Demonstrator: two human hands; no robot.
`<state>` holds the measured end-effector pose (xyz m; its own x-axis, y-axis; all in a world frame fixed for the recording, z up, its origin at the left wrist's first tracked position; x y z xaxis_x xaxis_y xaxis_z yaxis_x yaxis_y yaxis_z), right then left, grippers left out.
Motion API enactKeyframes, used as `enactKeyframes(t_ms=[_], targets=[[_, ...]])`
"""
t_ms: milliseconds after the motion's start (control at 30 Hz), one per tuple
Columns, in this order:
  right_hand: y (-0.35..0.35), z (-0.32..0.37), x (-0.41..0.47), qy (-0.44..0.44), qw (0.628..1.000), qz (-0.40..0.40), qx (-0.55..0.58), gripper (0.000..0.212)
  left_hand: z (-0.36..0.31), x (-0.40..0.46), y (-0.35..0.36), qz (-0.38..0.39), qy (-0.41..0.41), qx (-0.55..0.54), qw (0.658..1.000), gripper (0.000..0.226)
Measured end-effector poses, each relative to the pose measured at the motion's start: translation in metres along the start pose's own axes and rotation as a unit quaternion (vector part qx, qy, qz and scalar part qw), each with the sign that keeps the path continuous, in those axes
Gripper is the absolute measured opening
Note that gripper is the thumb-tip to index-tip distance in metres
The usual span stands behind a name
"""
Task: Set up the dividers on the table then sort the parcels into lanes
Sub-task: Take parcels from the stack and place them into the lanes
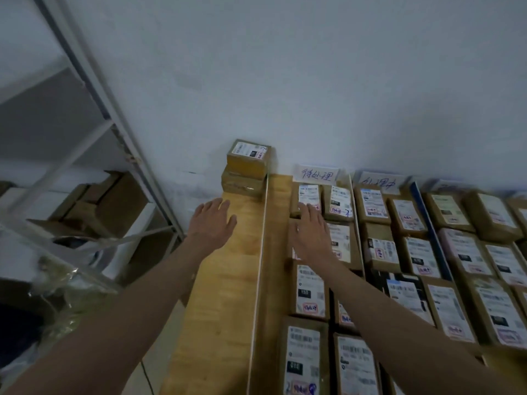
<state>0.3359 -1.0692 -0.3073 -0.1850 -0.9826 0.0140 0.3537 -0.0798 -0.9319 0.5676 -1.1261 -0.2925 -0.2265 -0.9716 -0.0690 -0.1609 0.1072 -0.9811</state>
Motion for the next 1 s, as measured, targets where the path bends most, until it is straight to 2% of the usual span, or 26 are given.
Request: enactKeyframes(t_ms=[267,467,667,833,1000], targets=[[0.021,0.053,0.102,0.028,1.0,-0.009,0.011,0.048,0.053,0.113,-0.013,-0.006,0.027,-0.004,1.0,0.054],[0.046,0.064,0.187,0.031,0.999,-0.012,0.013,0.041,0.065,0.202,-0.006,-0.018,0.049,-0.03,0.998,0.051],[0.079,0.07,0.264,0.044,0.999,0.018,0.019,0.045,0.07,0.271,0.018,-0.002,0.034,-0.072,0.997,0.052],[0.105,0.073,0.301,0.034,0.996,0.051,0.064,0.05,0.058,0.296,0.042,-0.013,0.007,-0.179,0.984,0.05],[0.115,0.074,0.311,0.087,0.986,-0.016,0.143,0.038,0.055,0.308,0.049,-0.074,-0.023,-0.305,0.949,0.045]])
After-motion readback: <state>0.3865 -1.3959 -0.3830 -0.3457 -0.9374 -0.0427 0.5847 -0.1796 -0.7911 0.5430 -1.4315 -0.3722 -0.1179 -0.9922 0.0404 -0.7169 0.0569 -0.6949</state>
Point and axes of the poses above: each hand's wrist, its own x-axis towards the middle knuckle, its own y-axis out of the palm, z = x × y, the point moved 3 cm from there along x, towards the middle knuckle, and after that the axes turned 5 degrees about -x, right-handed, at the moved point
